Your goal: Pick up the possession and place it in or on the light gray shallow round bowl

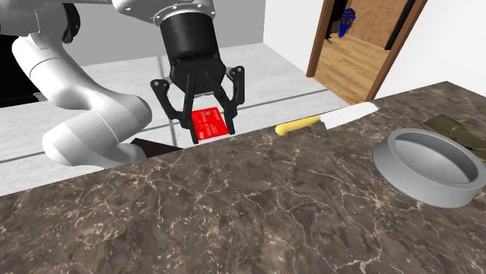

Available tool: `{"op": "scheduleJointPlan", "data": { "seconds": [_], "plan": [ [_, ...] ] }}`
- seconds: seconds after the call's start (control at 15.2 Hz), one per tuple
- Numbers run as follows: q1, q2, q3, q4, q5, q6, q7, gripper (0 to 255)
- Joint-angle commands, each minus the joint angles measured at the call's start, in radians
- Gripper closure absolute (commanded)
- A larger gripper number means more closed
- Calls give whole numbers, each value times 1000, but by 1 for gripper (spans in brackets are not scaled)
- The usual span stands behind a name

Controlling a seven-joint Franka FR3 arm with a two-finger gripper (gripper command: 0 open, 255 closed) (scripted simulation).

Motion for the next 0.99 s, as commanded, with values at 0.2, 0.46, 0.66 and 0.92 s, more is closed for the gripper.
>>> {"op": "scheduleJointPlan", "data": {
  "seconds": [0.2,0.46,0.66,0.92],
  "plan": [
    [-56,196,85,134,-8,56,69,255],
    [-114,356,167,260,-37,81,133,255],
    [-162,478,236,367,-76,84,187,255],
    [-228,652,342,528,-161,61,271,255]
  ]
}}
